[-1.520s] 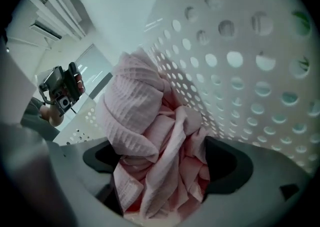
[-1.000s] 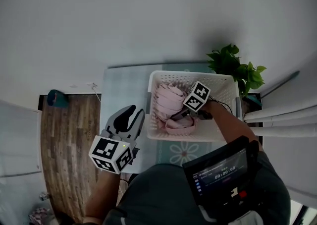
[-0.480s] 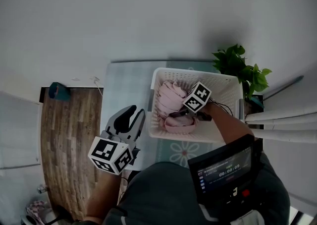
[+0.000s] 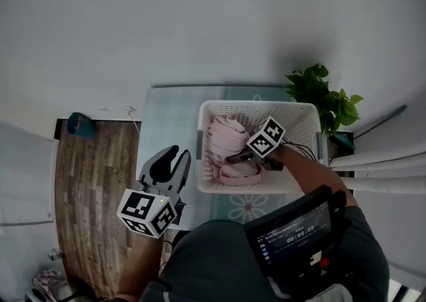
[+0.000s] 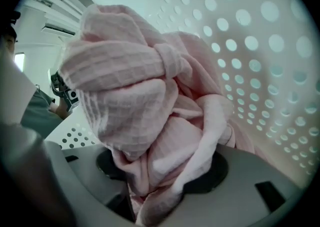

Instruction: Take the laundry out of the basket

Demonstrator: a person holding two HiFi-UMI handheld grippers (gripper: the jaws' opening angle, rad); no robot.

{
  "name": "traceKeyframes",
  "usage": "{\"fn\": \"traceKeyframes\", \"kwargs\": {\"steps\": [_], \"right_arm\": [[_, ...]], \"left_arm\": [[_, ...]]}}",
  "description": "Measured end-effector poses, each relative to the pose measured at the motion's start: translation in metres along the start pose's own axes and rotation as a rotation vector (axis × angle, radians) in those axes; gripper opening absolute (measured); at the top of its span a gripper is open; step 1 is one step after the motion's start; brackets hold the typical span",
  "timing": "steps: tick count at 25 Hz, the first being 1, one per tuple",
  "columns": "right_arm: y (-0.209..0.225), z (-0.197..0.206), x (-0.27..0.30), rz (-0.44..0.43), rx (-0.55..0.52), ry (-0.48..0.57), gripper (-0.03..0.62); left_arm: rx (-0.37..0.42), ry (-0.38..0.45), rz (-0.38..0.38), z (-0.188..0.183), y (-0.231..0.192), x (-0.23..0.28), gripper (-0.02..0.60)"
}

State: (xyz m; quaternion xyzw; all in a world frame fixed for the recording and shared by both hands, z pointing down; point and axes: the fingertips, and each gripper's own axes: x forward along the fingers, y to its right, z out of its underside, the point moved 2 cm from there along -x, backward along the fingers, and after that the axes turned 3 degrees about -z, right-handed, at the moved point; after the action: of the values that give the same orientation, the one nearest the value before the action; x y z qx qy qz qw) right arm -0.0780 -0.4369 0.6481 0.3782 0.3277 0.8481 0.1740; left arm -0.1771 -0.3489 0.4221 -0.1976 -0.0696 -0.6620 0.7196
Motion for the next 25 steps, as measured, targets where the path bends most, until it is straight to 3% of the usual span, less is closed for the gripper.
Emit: {"fn": "traceKeyframes", "kwargs": {"steps": [7, 25], "right_arm": [[-0.029, -0.010, -0.029, -0.029, -0.005, 0.151, 0.270], [-0.100, -0.069, -0.110, -0.008, -0.215, 0.503, 0.269]], "left_arm": [[0.014, 0.042, -0.023, -0.010, 0.003, -0.018, 0.115], [0.030, 0.163, -0.041, -0.042, -0.003, -0.041, 0.115]]}}
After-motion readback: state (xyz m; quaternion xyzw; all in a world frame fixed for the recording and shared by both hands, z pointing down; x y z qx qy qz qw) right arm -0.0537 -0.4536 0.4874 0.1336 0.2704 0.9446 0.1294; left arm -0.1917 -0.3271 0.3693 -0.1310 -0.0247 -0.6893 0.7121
